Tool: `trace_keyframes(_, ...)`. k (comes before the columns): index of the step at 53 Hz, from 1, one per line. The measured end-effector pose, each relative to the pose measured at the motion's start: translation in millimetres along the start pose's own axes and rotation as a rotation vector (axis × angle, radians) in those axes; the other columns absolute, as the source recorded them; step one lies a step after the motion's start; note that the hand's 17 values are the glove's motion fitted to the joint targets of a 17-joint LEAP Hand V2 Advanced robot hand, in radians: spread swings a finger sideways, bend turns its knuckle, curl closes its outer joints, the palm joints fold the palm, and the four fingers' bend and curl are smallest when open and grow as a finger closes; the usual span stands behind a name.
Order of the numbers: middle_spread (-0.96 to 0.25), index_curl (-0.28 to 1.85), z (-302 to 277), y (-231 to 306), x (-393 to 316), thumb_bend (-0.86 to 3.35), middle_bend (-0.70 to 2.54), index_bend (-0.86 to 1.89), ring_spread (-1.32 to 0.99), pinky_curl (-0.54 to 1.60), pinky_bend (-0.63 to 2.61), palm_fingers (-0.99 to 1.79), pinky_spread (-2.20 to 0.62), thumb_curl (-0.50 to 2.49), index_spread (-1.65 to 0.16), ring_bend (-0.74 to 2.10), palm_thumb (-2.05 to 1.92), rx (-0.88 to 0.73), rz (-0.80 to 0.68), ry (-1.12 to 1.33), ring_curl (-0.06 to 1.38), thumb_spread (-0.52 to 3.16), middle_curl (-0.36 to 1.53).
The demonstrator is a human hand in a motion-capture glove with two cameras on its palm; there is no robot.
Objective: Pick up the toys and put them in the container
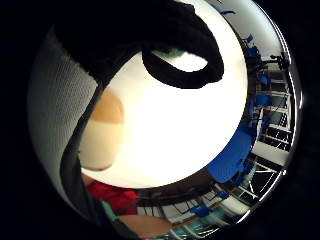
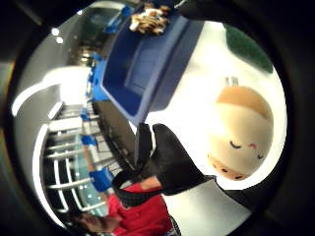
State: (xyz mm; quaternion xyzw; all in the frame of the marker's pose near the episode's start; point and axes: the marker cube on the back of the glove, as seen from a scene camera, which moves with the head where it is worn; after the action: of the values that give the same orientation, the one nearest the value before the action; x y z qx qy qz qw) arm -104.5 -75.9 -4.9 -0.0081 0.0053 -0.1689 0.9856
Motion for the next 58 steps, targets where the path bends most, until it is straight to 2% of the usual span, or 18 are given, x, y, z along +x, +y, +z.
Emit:
trace_keyframes(29, -0.07, 0.39, 47.5, 17.6, 6.1, -0.03, 0.16, 0.19, 0.06, 0.35, 1.03, -0.02, 0.1, 0.29, -0.43, 0.22, -0.02, -0.04, -0.002, 0.062, 0.24, 1.16, 0.25)
trace_keyframes(47, -0.07, 0.4, 70.1, 12.2, 12.3, -0.01, 0.15, 0.19, 0.05, 0.37, 1.13, 0.01, 0.08, 0.3, -0.43, 0.23, 0.02, -0.088, 0.055, 0.089, 0.26, 1.16, 0.24)
trace_keyframes(58, -0.09, 0.36, 73.2, 13.5, 7.3, 0.03, 0.17, 0.16, -0.04, 0.35, 1.11, 0.2, -0.01, 0.34, -0.43, 0.58, 0.16, -0.086, 0.052, 0.169, 0.34, 1.23, 0.24)
